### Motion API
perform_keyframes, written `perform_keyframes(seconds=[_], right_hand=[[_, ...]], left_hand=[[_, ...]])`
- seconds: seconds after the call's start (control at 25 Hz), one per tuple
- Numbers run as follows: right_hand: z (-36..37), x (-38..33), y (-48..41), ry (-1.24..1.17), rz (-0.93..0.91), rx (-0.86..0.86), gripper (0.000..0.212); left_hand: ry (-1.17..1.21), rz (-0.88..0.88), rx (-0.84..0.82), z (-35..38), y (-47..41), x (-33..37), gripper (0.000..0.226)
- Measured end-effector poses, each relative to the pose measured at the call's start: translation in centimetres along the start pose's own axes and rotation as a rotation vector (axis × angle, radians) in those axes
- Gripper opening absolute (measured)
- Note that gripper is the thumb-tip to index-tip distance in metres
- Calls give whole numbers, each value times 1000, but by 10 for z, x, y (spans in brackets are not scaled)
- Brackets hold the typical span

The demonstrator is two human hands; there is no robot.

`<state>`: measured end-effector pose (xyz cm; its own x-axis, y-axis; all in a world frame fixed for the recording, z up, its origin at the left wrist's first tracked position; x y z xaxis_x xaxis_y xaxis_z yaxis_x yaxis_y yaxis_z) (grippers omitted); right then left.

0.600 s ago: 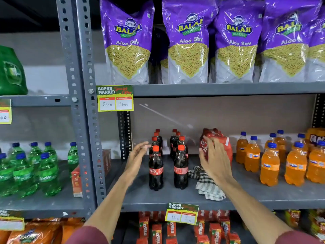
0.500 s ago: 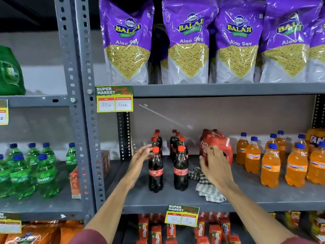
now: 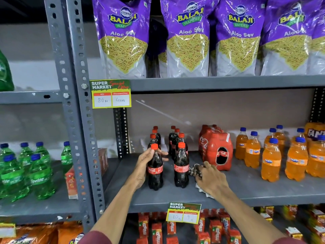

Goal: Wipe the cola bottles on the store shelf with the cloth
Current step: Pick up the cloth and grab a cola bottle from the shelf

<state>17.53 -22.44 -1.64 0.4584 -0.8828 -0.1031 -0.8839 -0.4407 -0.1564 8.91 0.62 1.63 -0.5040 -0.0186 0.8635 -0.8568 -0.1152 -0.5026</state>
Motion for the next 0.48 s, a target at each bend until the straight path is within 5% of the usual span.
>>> perform_keyframes(seconds=[0.28,0.48], right_hand=[[4,6,2,-182,-1,40,39],[-22,36,28,-556,-21,428,57]], left_hand=[[160,4,152,7,8,-2,26],[252,-7,219,8,19,8,28]])
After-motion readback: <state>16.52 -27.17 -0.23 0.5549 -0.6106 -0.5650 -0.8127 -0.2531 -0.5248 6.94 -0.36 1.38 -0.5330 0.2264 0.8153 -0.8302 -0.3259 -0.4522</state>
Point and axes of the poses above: each hand's wrist, its own y-axis away from the middle knuckle, its own z-axis out of the palm, x = y × z, the point moved 8 cm from there along -y, towards the middle knuckle, and after that the axes turned 9 degrees about -x, right-handed, at the moved point
